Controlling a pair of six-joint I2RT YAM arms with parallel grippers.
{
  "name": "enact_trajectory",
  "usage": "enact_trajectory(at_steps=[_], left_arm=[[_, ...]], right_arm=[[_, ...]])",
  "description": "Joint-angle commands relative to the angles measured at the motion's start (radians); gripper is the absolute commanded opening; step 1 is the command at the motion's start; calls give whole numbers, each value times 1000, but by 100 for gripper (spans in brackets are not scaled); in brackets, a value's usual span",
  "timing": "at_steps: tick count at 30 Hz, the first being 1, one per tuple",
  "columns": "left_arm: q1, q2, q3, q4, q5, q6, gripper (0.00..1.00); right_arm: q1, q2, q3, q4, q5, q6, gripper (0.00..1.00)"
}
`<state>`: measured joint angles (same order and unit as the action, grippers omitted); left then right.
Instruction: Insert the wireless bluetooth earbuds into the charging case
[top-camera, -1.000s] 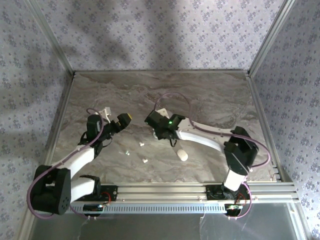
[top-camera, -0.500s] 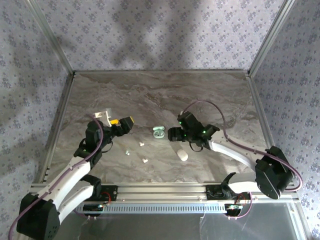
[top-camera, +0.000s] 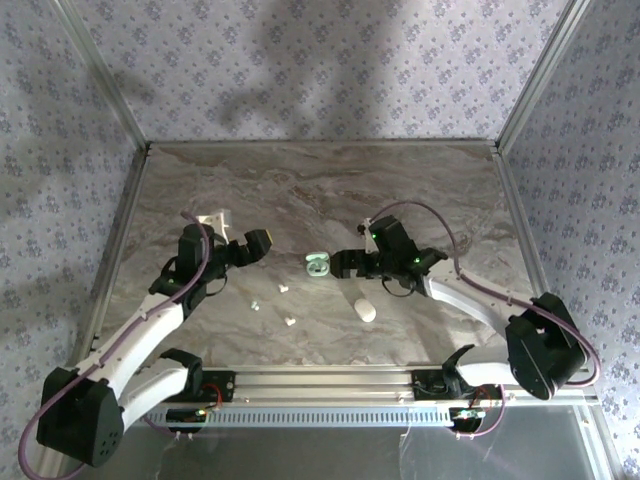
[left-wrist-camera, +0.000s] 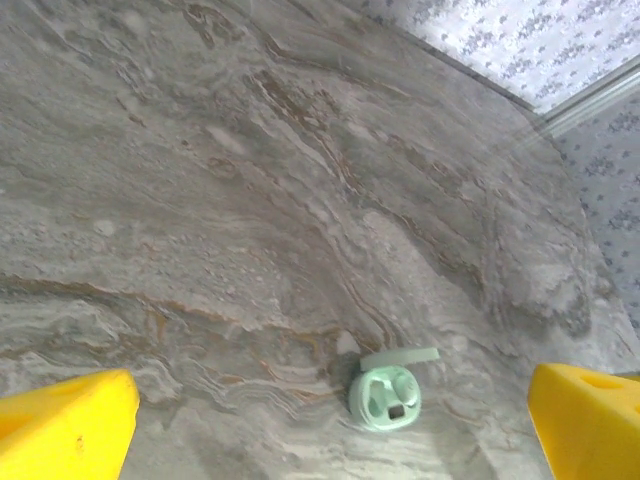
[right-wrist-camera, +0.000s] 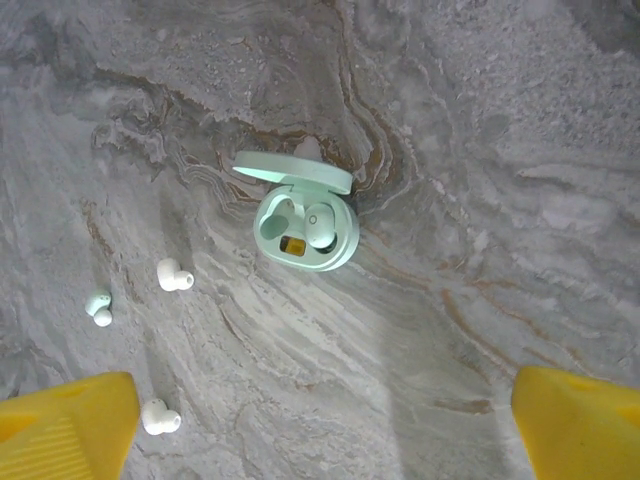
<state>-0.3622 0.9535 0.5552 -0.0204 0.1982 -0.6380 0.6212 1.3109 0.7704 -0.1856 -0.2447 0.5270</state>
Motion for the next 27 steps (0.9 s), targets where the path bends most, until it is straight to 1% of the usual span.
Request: enact_trajectory(at_steps=[1, 3, 6, 8, 9, 11, 14, 16, 17, 19, 23, 27], left_arm=[[-4, -22, 28, -205, 61, -59, 100], [-4, -45, 34, -284, 72, -63, 100], [-4, -75, 54, -433, 54, -50, 100], [-3, -79, 69, -526, 32, -39, 100], [-2, -77, 67, -541, 36, -40, 100], [-1, -54, 60, -553, 77, -39, 100], [-1, 11, 56, -557, 111, -26, 100], [0, 53, 50, -544, 115, -19, 100], [1, 74, 48, -536, 116, -16, 100], [2, 111, 43, -518, 120, -14, 100], [2, 153, 29, -483, 153, -12, 100], [2, 167, 10, -461, 194, -8, 100]], right_arm=[[-43, 2, 41, -26, -104, -82, 100], [-62, -20, 29, -25, -99, -111, 100], [-69, -65, 2, -24, 44, -132, 100], [-72, -98, -42, 16, 88, -168, 100], [-74, -115, -72, 54, 96, -167, 100], [-72, -145, -146, 147, 98, -162, 100], [-70, -179, -173, 154, 104, -175, 100], [-62, -194, -210, 205, 143, -167, 100], [-60, -197, -228, 234, 139, -158, 100], [-57, -195, -237, 252, 152, -138, 100], [-58, -179, -233, 251, 169, -178, 100], [-66, -159, -224, 246, 149, -182, 100]])
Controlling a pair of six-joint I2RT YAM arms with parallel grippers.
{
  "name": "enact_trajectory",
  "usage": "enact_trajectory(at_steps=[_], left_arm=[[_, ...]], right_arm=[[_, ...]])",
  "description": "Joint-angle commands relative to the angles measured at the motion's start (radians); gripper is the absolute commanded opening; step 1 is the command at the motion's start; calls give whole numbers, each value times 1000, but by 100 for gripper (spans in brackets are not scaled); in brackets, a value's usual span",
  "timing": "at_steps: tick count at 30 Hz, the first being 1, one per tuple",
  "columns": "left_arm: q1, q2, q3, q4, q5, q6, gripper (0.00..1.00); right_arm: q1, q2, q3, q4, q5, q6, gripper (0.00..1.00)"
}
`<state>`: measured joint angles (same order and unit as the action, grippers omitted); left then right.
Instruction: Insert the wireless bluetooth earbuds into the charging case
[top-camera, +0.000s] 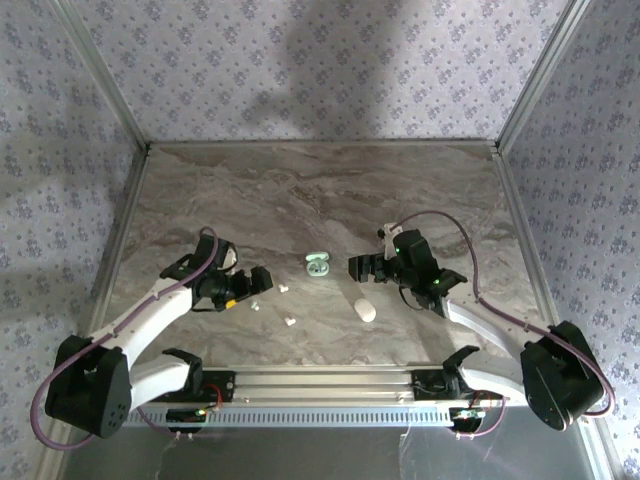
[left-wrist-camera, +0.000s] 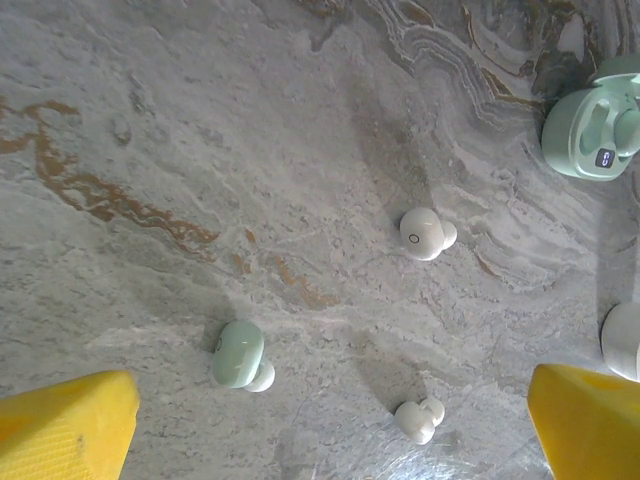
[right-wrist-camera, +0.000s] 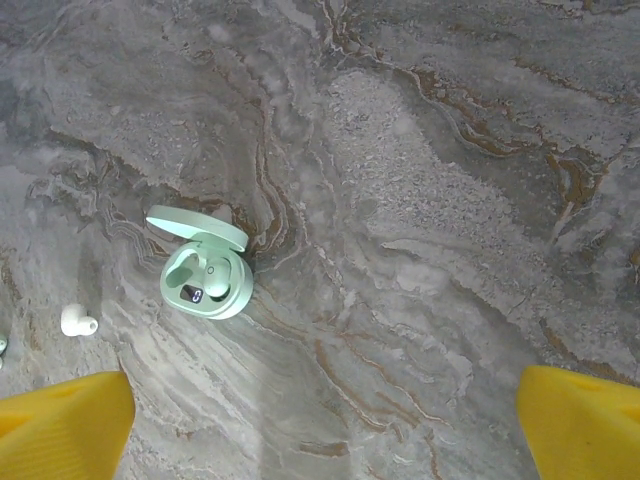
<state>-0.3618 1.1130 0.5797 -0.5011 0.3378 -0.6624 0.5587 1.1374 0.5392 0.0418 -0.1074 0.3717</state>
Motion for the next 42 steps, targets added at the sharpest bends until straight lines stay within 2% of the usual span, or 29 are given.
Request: enact_trajectory(at_steps=[1, 6, 11, 17, 28, 42], left_arm=[[1, 12, -17, 18, 63, 20, 100], [1, 37, -21, 19, 83, 31, 100], [1, 86, -18, 38, 118, 43, 100], [-2, 115, -23, 64, 148, 44, 100], [-6, 146, -30, 98, 194, 34, 100], [-25, 107, -75, 145, 248, -17, 100]], right_arm=[[-4, 22, 10, 14, 10, -28, 100], [-21, 45, 25, -13, -34, -42, 100], [-35, 59, 22, -8, -65, -45, 93], [-42, 66, 21, -12, -74, -43, 90], [-50, 77, 24, -13, -84, -39, 89], [-53, 85, 24, -11, -86, -39, 88]])
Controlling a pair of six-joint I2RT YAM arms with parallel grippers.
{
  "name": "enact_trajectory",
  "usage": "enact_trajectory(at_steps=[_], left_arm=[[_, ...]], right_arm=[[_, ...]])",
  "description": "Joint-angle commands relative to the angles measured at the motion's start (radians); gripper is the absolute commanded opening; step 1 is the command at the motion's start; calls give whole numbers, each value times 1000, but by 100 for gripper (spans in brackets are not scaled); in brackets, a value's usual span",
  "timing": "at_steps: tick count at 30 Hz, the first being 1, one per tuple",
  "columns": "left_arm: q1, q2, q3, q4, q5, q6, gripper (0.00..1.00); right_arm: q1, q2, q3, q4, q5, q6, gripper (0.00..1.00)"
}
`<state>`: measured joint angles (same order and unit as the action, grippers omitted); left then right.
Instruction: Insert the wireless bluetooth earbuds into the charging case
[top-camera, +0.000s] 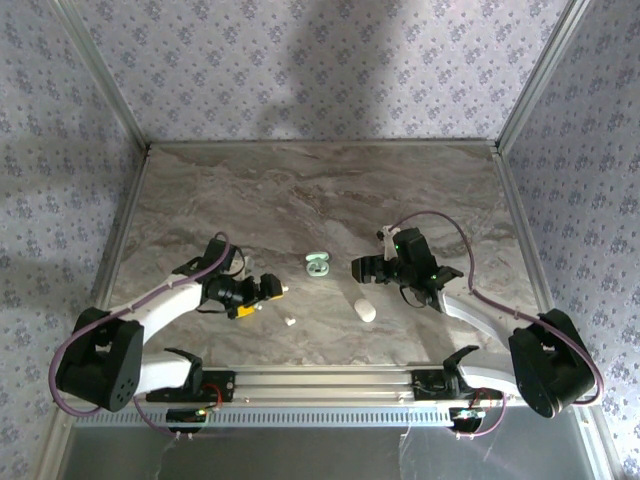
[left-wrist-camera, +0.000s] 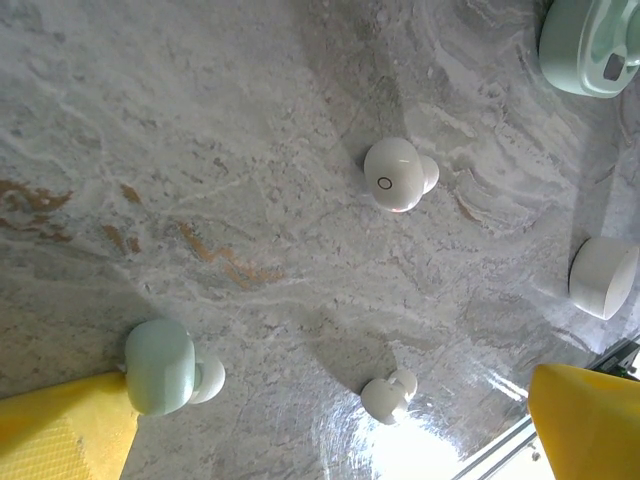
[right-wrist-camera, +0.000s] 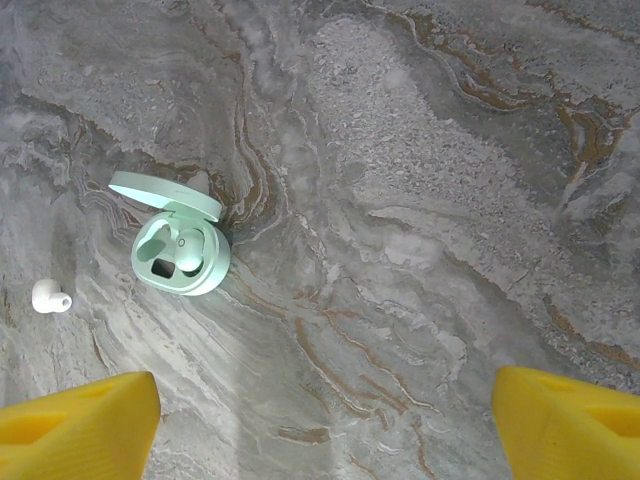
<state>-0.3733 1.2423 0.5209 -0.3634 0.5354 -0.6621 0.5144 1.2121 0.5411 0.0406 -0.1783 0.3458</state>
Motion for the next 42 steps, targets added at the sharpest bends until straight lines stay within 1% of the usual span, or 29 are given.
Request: enact_trajectory(at_steps=[1, 5, 8, 10, 12, 14, 24, 32, 42], left_arm=[[-13, -34, -10, -17, 38, -11, 100], [-3, -98, 33, -160, -70, 30, 100], [-1, -122, 53, -197, -131, 27, 95], [-1, -122, 79, -234, -192, 36, 89], [-1, -121, 89, -236, -230, 44, 83], [-1, -113, 100, -239, -255, 56, 72], [-1, -30, 95, -170, -235, 93, 51], [-1, 10, 102, -160, -235, 111, 43], [-10, 71, 111, -155, -233, 133, 34]], right_arm=[[-9, 10, 22, -8, -16, -13, 88], [-9, 10, 22, -7, -19, -13, 87], [-8, 10, 20, -8, -21, -13, 86], [-8, 9, 18, -5, -24, -15, 85], [-8, 3, 14, 1, -27, -16, 83], [-9, -1, 12, 2, -26, -17, 81], [-8, -6, 7, 3, -21, -22, 74], [-8, -4, 7, 2, -18, -23, 69], [-8, -3, 7, 2, -15, -23, 67]])
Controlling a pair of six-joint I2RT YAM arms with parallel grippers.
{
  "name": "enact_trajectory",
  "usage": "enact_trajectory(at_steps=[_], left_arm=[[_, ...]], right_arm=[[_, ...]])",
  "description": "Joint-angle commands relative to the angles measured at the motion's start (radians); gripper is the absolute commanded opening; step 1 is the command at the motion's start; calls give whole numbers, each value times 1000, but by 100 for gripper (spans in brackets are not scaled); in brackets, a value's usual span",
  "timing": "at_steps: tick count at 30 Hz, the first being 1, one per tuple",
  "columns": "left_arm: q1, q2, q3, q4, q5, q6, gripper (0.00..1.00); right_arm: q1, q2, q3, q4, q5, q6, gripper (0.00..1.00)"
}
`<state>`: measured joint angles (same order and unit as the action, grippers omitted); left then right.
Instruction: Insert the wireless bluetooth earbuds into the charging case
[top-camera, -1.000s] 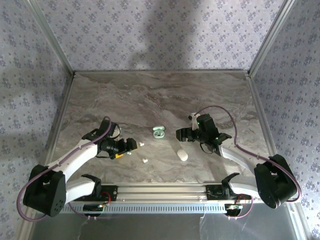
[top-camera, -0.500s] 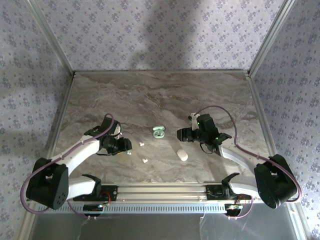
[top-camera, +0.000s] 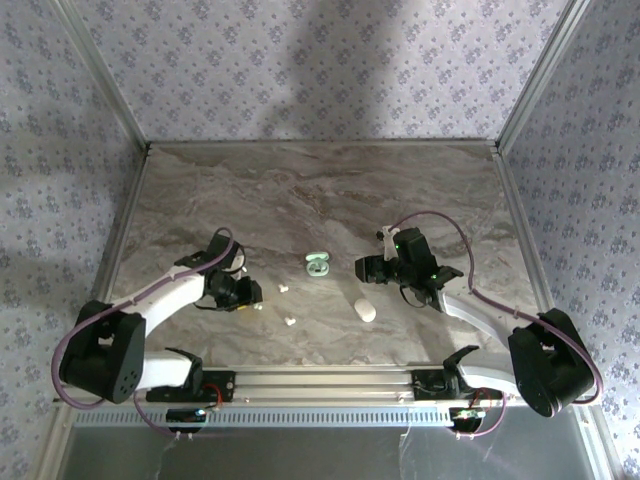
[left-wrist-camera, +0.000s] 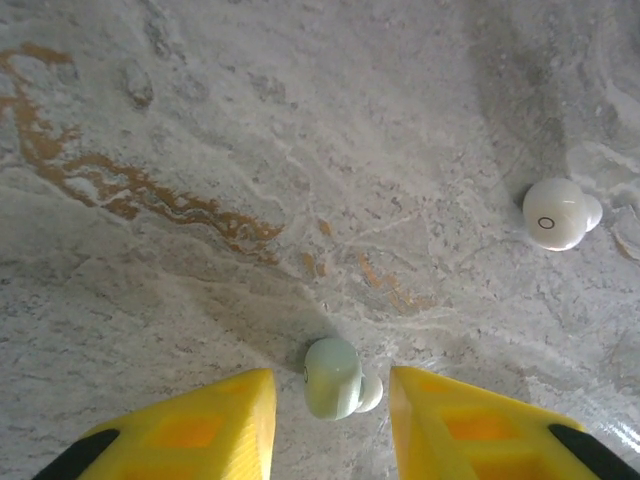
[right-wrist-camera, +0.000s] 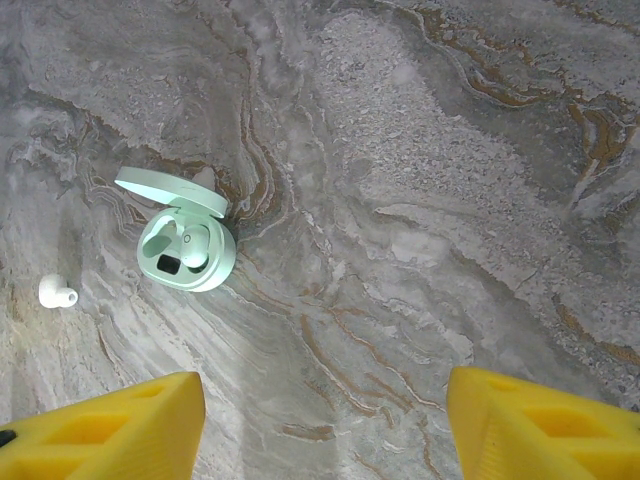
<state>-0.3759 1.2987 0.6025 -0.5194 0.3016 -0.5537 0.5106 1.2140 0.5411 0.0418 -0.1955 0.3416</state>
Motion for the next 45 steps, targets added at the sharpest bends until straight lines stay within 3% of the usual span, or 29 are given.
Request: enact_trajectory(at_steps=[1, 18, 26, 35, 45], left_arm=[[-10, 20, 31, 1, 1, 28, 32], [-27, 75, 40, 11, 8, 40, 20], [-50, 25, 61, -20, -1, 20, 17], [-115, -8, 103, 12, -47, -54, 17], [-238, 143, 246, 92, -131, -109, 15]], right_arm=[[-5, -4, 7, 1, 2, -19, 66], [-4, -2, 7, 1, 1, -19, 65], [-4, -4, 7, 0, 7, -18, 64], [-7, -5, 5, 1, 22, -14, 64], [-40, 5, -4, 0, 30, 6, 64]])
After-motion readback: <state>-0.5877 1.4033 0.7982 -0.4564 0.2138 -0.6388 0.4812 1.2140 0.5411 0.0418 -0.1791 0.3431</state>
